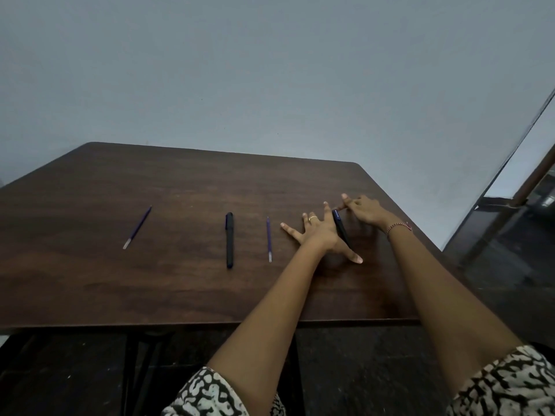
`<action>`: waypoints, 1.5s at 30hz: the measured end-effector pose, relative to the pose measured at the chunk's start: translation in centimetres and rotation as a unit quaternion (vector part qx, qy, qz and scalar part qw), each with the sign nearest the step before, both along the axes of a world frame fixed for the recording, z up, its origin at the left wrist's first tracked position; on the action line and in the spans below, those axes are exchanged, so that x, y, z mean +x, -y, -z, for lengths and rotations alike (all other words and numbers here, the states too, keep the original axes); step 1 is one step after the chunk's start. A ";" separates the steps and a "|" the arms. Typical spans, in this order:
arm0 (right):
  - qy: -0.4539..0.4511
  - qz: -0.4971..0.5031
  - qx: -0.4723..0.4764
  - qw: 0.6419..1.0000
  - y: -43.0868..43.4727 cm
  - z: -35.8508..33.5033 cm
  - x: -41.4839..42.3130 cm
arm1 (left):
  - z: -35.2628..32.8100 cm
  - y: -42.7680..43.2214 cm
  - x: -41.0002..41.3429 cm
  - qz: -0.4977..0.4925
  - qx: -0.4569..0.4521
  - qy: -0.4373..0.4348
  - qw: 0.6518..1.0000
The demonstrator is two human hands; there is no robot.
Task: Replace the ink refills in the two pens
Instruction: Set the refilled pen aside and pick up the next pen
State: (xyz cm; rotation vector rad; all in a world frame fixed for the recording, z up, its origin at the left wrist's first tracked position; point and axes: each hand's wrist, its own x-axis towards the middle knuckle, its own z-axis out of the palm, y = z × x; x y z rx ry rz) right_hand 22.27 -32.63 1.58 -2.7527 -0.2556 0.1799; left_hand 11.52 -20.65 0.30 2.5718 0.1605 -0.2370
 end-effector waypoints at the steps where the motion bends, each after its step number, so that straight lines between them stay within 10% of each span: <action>1: -0.001 -0.002 0.006 1.000 0.0 -0.1 -0.2 | 0.0 0.0 -0.1 0.005 0.001 -0.003 1.000; 12: 0.048 -0.023 0.095 0.994 -0.6 -1.4 -1.9 | -1.0 -1.3 -0.9 0.038 -0.063 0.003 0.997; 20: 0.182 -0.019 0.308 0.934 -8.1 -3.3 -3.0 | -3.9 -9.5 0.0 -0.216 -0.076 0.217 0.949; 30: 0.060 -0.175 0.185 0.965 -19.2 -0.4 -5.5 | -2.6 -18.5 -1.1 -0.207 0.115 0.079 0.968; 45: -0.078 -0.143 0.354 0.921 -19.4 -0.7 -5.1 | -2.3 -19.8 1.0 -0.237 -0.128 0.059 0.961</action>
